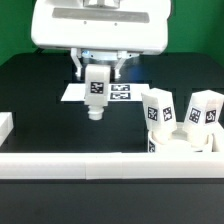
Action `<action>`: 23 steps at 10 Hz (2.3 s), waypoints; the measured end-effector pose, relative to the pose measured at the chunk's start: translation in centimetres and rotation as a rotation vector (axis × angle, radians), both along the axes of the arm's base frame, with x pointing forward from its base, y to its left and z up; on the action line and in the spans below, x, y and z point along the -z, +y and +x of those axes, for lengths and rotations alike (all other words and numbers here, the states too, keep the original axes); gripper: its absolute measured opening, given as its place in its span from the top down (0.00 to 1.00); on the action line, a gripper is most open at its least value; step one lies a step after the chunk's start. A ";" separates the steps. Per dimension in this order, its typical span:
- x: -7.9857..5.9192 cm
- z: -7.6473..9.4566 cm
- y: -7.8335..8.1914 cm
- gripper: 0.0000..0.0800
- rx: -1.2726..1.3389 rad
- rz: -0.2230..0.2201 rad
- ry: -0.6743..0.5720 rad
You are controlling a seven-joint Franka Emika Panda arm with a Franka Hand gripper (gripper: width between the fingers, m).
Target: Assemble stool
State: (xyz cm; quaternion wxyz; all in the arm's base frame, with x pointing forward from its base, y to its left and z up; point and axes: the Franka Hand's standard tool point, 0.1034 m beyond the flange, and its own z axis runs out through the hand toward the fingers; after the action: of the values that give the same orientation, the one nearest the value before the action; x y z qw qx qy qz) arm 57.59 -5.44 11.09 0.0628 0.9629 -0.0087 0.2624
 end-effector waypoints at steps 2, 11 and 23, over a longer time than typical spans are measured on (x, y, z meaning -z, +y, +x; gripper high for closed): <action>0.0 0.9 1.8 0.58 -0.022 0.013 0.017; -1.4 5.9 9.2 0.58 -0.021 0.099 -0.009; -0.2 6.6 13.1 0.58 -0.067 0.123 0.134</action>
Offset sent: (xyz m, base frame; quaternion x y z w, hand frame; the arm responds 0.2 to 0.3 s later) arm 0.0631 0.0505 0.0262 0.0148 0.0054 0.0137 0.9998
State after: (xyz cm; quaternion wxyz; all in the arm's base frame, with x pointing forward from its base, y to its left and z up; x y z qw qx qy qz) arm 64.17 7.63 11.30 -0.0047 0.9801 0.0119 0.1982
